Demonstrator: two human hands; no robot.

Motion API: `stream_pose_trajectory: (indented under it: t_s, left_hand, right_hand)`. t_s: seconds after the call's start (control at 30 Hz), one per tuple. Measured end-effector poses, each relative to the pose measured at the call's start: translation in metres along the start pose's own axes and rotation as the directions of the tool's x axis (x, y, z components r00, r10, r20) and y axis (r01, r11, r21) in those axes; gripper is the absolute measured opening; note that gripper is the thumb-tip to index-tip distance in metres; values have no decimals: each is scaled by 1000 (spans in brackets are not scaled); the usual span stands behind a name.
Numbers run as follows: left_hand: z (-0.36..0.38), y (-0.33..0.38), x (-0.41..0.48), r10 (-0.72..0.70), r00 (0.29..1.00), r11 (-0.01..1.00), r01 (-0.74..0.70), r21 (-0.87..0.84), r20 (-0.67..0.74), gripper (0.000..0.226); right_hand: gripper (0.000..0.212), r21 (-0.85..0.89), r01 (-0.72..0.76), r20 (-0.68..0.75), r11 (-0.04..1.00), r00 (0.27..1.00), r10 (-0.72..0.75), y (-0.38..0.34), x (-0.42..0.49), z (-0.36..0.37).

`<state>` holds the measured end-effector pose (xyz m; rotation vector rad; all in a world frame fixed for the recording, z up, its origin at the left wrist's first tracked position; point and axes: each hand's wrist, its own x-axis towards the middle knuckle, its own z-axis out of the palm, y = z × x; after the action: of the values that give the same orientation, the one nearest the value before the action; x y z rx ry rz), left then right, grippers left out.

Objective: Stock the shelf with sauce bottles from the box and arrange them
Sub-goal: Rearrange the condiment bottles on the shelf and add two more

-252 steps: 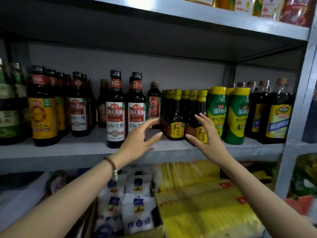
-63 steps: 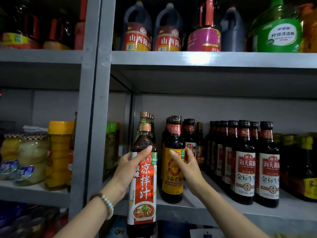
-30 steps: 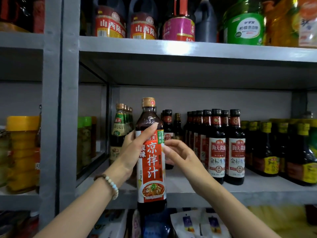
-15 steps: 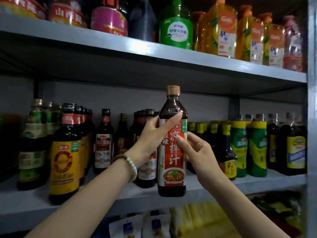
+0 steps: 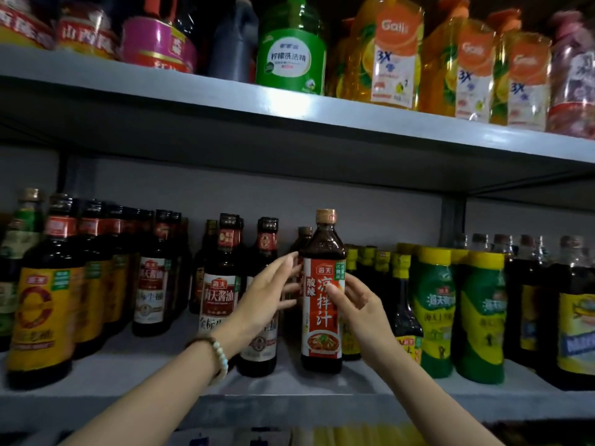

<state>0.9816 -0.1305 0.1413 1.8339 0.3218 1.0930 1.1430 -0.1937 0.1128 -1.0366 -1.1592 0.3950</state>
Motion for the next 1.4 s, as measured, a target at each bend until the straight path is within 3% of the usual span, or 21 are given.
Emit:
stream_pose_trajectory:
  t_s: [0.07, 0.17, 0.37, 0.5, 0.6, 0.77, 0.93, 1.07, 1.17, 1.27, 1.4]
  left_hand:
    - [0, -4, 0, -32, 999, 999, 32, 11, -1, 44]
    - [1, -11, -2, -82, 996, 996, 80, 46, 36, 51]
    - [5, -18, 0, -102, 995, 994, 101, 30, 24, 55]
    - [10, -17, 0, -98, 995, 995, 98, 10, 33, 52]
    - [10, -21, -1, -116, 992, 993, 116, 6, 50, 52]
    - [13, -26, -3, -148, 981, 988, 153, -35, 126, 50]
    - [22, -38, 3, -159, 983, 987, 158, 20, 95, 52]
    - [33, -43, 10, -165, 985, 986, 164, 27, 51, 38]
    - [39, -47, 22, -163, 987, 986, 163, -15, -10, 53]
    - [45, -53, 38, -201, 978, 980, 200, -16, -59, 63]
    - [51, -63, 61, -253, 960, 965, 242, -95, -122, 62]
  right_hand:
    - [47, 20, -25, 16, 999, 1000, 25, 10, 6, 3]
    - [38, 60, -60, 29, 996, 998, 58, 25, 12, 5]
    - [63, 31, -85, 73, 996, 994, 83, 37, 17, 4]
    - [53, -11, -108, 122, 994, 987, 109, 37, 20, -1]
    - [49, -130, -71, 182, 989, 979, 94, 16, 23, -8]
    - [69, -335, 64, 226, 940, 974, 15, -46, 59, -8]
    - [44, -666, 94, 322, 740, 931, 172, -93, 102, -2]
    - [42, -651, 127, 410, 748, 888, 206, -88, 128, -3]
    - [18, -641, 140, 424, 755, 884, 196, -80, 144, -5]
    - [10, -626, 128, 425, 769, 883, 199, -73, 161, -6]
    - [37, -594, 118, 407, 795, 897, 171, -61, 185, -6]
